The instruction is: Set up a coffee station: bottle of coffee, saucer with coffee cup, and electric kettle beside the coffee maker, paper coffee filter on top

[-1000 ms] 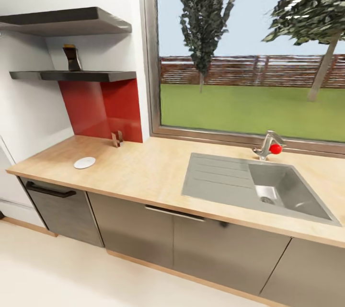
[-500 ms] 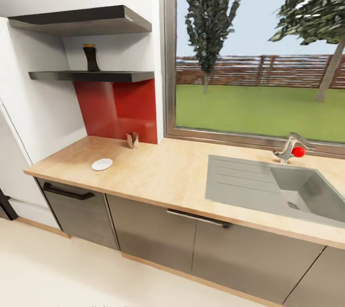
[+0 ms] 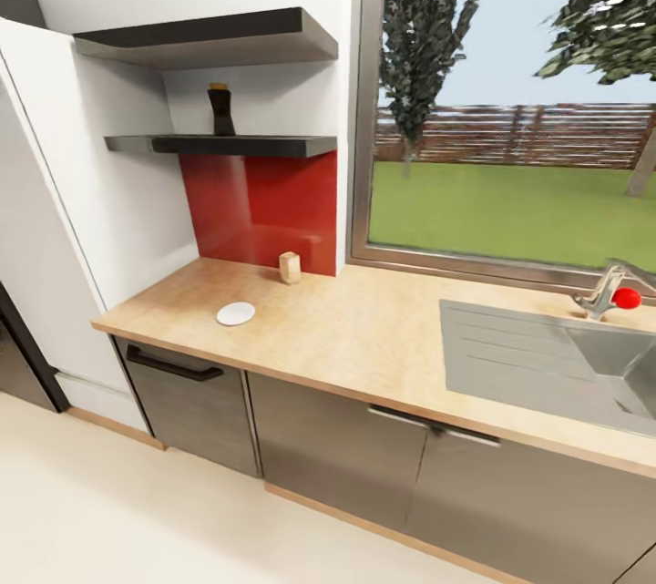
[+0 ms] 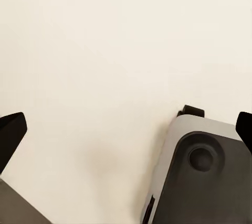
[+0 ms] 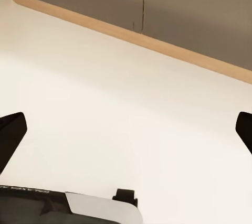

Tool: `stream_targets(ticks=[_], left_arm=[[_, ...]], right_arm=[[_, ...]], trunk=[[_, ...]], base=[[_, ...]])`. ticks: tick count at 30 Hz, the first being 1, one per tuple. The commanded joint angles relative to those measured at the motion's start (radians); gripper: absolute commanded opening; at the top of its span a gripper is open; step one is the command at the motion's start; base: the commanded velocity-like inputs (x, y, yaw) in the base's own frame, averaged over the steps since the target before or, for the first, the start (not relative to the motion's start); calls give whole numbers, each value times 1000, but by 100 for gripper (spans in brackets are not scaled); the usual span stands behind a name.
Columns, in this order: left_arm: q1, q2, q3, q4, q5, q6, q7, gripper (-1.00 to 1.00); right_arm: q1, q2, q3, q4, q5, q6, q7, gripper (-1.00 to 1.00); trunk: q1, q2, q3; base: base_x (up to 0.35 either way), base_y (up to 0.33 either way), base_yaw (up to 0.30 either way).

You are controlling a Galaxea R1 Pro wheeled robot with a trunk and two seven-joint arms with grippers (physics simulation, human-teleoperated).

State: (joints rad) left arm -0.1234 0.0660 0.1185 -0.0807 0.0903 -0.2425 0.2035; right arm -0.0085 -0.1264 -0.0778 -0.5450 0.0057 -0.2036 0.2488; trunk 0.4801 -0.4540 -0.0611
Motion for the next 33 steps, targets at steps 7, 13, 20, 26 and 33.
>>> stream_targets(ticks=[7,13,20,26,33], left_arm=[[-1,0,1,1,9,-4,-3,100],[-1,-1,0,2,9,-4,-3,100],[-1,-2,0,2,9,-4,-3,100],[-1,-2,1,2,9,-4,-3,100],[-1,-2,0,2,9,-4,-3,100]], right_arm=[[-1,2,-7,0,0,-2,9,100],[-1,2,-7,0,0,-2,9,100],[-1,2,-7,0,0,-2,9,100],[-1,2,-7,0,0,-2,9,100],[-1,2,-7,0,0,-2,9,100]], trunk=[[1,-2,-2],[1,-2,-2],[1,-2,-2],[1,-2,-2],[1,-2,-2]], base=[[12,336,0],[1,338,0],[0,338,0],[0,338,-86],[0,338,-250]])
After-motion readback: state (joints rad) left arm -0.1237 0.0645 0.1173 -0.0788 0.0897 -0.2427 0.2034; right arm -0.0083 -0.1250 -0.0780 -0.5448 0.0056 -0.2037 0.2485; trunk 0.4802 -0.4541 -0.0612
